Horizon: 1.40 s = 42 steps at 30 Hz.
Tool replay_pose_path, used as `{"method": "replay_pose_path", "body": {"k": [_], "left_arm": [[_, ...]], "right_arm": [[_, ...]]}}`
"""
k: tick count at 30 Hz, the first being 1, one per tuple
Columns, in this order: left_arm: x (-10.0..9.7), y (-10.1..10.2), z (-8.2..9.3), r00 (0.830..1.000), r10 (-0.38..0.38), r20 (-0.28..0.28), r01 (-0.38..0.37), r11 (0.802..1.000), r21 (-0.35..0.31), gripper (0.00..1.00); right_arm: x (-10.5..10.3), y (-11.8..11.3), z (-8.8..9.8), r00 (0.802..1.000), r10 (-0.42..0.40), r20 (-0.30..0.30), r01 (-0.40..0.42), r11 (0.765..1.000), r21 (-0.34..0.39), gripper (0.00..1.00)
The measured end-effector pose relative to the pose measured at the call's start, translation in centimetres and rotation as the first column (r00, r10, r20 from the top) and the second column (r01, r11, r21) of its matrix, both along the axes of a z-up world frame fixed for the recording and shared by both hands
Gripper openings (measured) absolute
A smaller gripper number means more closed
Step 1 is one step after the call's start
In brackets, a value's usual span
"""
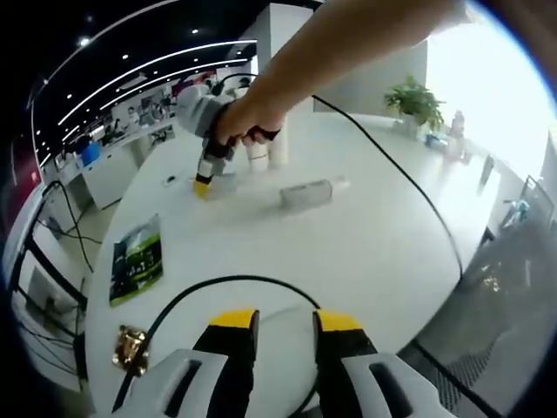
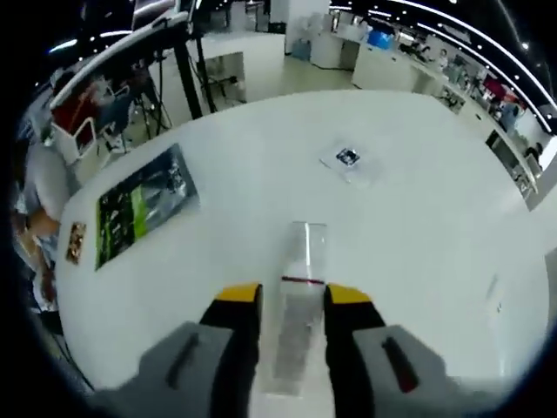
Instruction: Arrange the skincare products in the storage area until every visible bottle or jar stands upright without overlapping.
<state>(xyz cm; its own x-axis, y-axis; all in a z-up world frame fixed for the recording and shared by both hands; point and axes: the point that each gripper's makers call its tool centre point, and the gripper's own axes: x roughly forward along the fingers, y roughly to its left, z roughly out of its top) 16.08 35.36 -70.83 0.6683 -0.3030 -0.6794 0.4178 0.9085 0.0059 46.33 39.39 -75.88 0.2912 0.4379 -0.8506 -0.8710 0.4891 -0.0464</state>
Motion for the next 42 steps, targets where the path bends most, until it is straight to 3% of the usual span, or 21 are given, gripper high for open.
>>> {"method": "replay_pose_path", "body": {"k": [1,3,10,23,24,28,31,39,42], "left_arm": [[0.0,0.0,0.0,1.0,0.001,0.001,-0.001,1.0,0.0,0.26],[-0.1,0.0,0.0,1.0,-0.002,-0.001,0.002,1.0,0.002,0.26],[-0.2,-0.1,-0.2,1.0,-0.01,-0.005,0.01,1.0,0.007,0.26],[-0.4,-0.3,-0.3,1.0,-0.026,-0.014,0.026,0.999,0.021,0.26],[-0.4,-0.3,-0.3,0.999,-0.028,-0.017,0.029,0.999,0.021,0.26],[-0.5,-0.5,-0.4,0.999,-0.036,-0.026,0.036,0.999,0.018,0.27],[-0.3,-0.6,0.0,1.0,-0.023,-0.017,0.023,1.0,-0.004,0.27],[-0.1,-0.9,0.3,1.0,-0.013,-0.018,0.013,1.0,-0.027,0.29],[0.1,-1.0,0.4,0.999,0.008,-0.031,-0.01,0.998,-0.066,0.3]], "right_arm": [[-0.3,-0.4,-0.1,0.998,-0.053,-0.019,0.053,0.999,-0.007,0.24],[-0.8,-0.2,-0.1,0.995,-0.078,-0.054,0.079,0.997,0.013,0.22],[-1.5,-0.7,0.5,0.997,-0.07,-0.019,0.07,0.997,0.022,0.21],[-4.2,-1.9,7.1,0.992,-0.125,-0.014,0.125,0.962,0.242,0.21],[-4.8,-1.8,8.0,0.991,-0.132,-0.022,0.132,0.947,0.293,0.21],[-6.7,-2.9,10.9,0.99,-0.142,-0.011,0.136,0.92,0.368,0.21],[-8.8,-4.5,13.4,0.988,-0.152,0.034,0.122,0.893,0.432,0.21],[-12.8,-7.9,16.0,0.986,-0.164,0.034,0.123,0.845,0.52,0.21],[-15.2,-9.0,17.4,0.985,-0.173,0.025,0.128,0.809,0.573,0.21]]}}
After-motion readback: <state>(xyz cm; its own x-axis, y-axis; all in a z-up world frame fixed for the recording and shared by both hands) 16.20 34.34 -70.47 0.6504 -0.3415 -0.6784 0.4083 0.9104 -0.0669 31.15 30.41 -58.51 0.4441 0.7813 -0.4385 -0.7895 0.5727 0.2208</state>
